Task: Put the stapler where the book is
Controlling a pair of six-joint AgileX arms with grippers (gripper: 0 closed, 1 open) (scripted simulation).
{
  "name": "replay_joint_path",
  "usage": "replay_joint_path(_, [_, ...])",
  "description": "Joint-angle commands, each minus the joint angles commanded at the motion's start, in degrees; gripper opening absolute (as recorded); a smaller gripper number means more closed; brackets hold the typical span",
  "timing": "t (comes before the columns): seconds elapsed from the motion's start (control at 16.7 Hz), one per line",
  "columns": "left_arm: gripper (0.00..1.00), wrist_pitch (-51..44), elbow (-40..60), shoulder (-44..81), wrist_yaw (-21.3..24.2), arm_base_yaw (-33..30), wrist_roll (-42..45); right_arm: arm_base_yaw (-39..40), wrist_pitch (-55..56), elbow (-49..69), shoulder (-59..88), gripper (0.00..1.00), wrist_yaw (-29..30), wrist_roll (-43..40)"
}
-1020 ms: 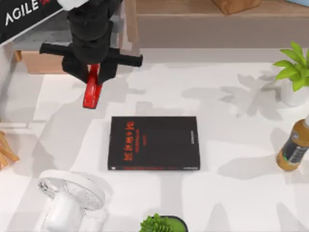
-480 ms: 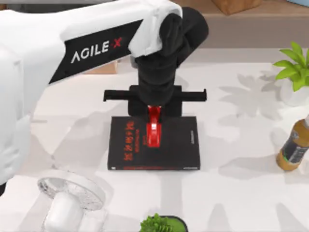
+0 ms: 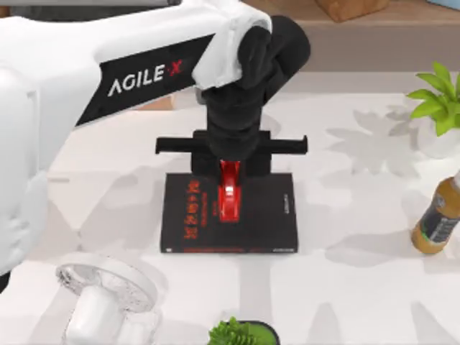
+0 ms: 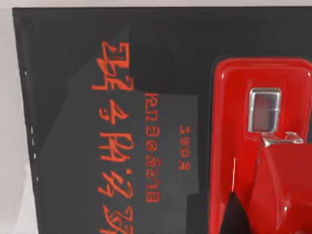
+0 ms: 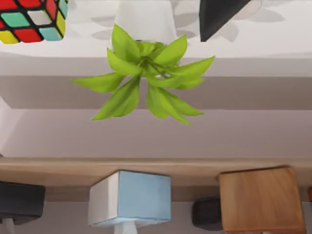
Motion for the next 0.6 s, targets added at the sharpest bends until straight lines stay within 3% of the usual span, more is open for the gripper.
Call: replay_joint_path(0.6, [0.0,4.7,-3.5,1.5,0.1,0.1,0.2,0.0,0.0,0.0,0.0,1.0,0.0,0.0])
